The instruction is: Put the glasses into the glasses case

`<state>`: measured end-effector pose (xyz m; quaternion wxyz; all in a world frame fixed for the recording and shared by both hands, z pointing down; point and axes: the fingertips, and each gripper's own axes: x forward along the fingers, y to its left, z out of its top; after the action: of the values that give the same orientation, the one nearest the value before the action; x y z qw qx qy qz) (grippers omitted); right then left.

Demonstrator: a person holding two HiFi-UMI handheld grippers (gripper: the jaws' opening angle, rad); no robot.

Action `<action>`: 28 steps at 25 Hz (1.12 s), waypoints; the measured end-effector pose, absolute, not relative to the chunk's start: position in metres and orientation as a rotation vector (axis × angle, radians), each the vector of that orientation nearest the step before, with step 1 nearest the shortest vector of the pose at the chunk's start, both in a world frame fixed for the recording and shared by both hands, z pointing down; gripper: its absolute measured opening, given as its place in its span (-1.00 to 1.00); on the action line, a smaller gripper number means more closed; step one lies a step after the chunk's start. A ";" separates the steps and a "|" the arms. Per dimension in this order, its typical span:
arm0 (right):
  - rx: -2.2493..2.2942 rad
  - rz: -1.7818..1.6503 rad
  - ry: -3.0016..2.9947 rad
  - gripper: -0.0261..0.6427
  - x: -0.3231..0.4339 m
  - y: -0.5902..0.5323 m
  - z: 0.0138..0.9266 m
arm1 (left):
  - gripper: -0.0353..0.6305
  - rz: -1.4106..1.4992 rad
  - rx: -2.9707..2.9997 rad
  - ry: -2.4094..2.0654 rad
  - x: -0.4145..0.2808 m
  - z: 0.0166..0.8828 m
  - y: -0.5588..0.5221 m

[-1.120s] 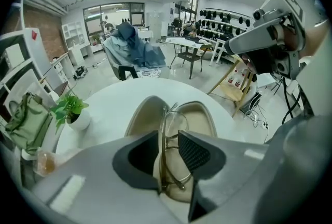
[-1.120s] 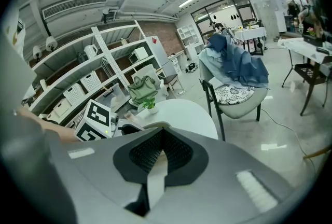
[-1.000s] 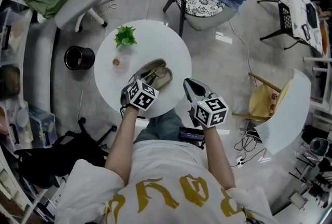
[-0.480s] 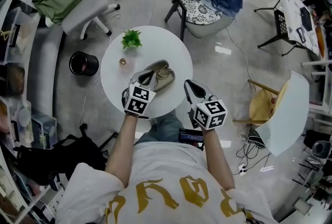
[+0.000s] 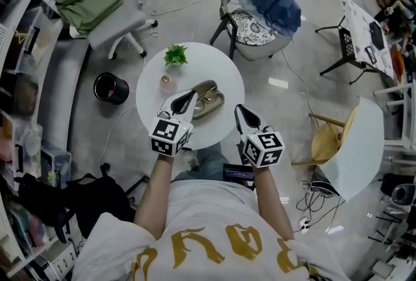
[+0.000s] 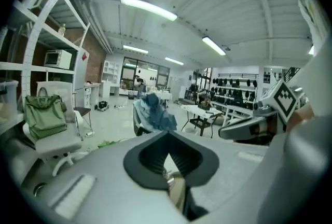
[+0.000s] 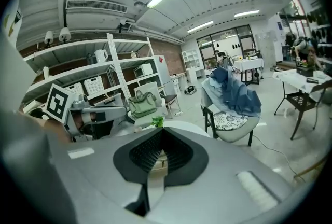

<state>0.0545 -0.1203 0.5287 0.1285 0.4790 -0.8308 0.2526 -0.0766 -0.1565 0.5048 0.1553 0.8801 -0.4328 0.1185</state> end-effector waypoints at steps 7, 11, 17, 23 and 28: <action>1.440 0.651 -2.462 -0.85 0.047 -0.110 0.501 | -0.89 0.163 2.514 -1.302 -0.095 0.460 -0.142; 1.452 0.646 -2.483 -0.85 0.043 -0.105 0.494 | -0.89 0.161 2.511 -1.286 -0.098 0.458 -0.136; 1.434 0.628 -2.493 -0.85 0.038 -0.098 0.490 | -0.89 0.154 2.474 -1.254 -0.098 0.464 -0.124; 1.417 0.628 -2.497 -0.85 0.033 -0.100 0.489 | -0.89 0.180 2.472 -1.265 -0.104 0.468 -0.124; 1.415 0.622 -2.492 -0.85 0.033 -0.104 0.490 | -0.89 0.186 2.478 -1.267 -0.105 0.469 -0.128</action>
<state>0.0332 -0.1035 0.4897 0.1046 0.4799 -0.8451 0.2109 -0.1051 -0.1284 0.4689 0.1755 0.8746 -0.4472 0.0655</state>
